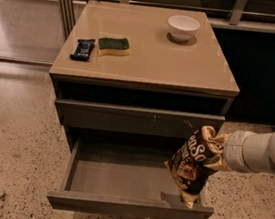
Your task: Place brown chip bag into middle drawer
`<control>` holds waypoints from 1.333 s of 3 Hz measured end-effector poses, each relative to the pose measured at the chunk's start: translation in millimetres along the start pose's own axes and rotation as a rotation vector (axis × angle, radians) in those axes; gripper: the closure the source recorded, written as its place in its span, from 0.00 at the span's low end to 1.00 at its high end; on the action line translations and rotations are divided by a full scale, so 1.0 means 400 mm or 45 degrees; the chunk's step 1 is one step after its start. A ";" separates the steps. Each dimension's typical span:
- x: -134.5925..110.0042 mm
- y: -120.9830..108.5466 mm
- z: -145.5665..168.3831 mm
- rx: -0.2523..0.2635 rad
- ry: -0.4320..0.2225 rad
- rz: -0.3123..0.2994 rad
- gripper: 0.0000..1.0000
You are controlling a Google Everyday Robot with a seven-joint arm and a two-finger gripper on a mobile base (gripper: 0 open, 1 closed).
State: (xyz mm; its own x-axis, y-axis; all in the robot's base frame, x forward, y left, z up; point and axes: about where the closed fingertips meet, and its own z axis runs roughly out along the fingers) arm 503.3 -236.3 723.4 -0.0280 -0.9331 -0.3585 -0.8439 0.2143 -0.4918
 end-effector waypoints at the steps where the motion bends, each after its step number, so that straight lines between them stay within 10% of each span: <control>1: 0.024 0.033 0.069 0.054 0.019 0.060 1.00; 4: -0.044 -0.008 0.324 0.282 -0.204 0.155 1.00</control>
Offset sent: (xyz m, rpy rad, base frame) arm 0.0492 0.0336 -0.0938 0.1233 -0.1760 -0.1242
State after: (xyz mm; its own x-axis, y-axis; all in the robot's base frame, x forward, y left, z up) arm 575.9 -183.1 628.5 -0.0221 -0.8431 -0.5373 -0.7014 0.3961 -0.5926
